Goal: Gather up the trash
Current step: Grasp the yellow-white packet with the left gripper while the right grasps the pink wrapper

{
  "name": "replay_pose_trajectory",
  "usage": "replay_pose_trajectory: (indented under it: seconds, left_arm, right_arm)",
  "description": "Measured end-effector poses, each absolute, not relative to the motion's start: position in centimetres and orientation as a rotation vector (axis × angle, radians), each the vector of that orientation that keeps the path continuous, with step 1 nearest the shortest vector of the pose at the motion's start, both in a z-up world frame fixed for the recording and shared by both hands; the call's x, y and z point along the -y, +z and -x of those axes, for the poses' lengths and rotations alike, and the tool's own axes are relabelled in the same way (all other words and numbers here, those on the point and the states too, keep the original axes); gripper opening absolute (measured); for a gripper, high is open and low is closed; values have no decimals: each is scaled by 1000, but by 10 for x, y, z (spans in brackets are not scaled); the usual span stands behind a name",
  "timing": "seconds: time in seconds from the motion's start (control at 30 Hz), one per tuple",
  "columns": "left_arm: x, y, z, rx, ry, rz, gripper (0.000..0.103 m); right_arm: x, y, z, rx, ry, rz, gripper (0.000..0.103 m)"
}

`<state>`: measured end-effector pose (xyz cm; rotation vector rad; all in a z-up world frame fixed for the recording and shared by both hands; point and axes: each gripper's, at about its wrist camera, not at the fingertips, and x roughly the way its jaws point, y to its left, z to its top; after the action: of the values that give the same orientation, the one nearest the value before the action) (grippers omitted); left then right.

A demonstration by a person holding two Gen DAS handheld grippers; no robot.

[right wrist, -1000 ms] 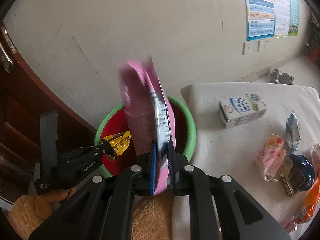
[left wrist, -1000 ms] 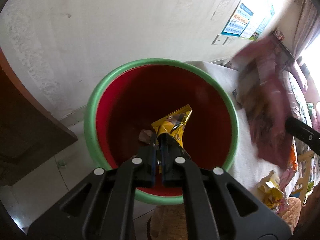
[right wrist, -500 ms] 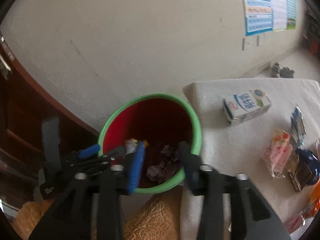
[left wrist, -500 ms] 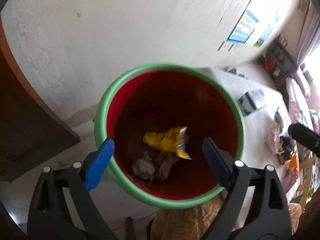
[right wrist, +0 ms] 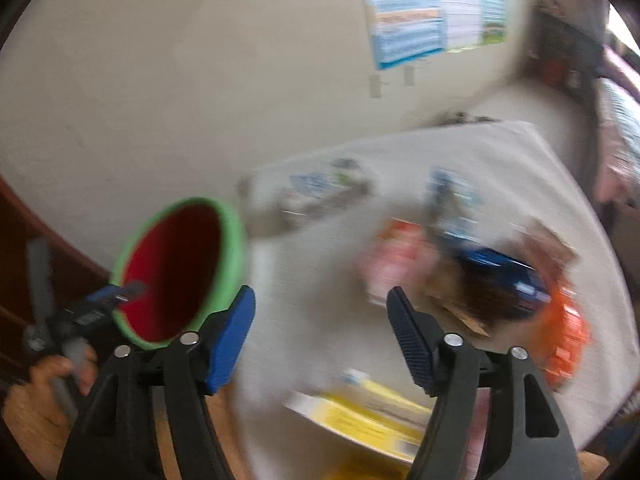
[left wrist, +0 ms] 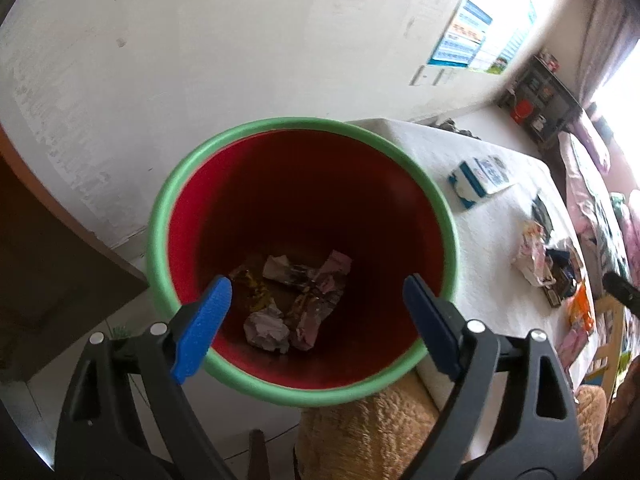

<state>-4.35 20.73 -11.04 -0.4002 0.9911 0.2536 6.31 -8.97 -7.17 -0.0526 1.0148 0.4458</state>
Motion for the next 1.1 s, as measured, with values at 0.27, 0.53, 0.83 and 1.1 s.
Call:
replay_pose_trajectory:
  seconds: [0.27, 0.53, 0.83, 1.1]
  left_arm:
    - [-152, -106, 27, -1007, 85, 331, 86]
    - [-60, -88, 14, -986, -237, 80, 86]
    - [57, -108, 10, -1045, -632, -376, 86]
    - [117, -148, -15, -1182, -725, -522, 80]
  right_arm:
    - [192, -116, -51, -1163, 240, -103, 68]
    - [197, -163, -35, -1309, 274, -124, 21]
    - [224, -145, -36, -1190, 219, -172, 18]
    - [236, -145, -37, -1180, 213, -225, 21]
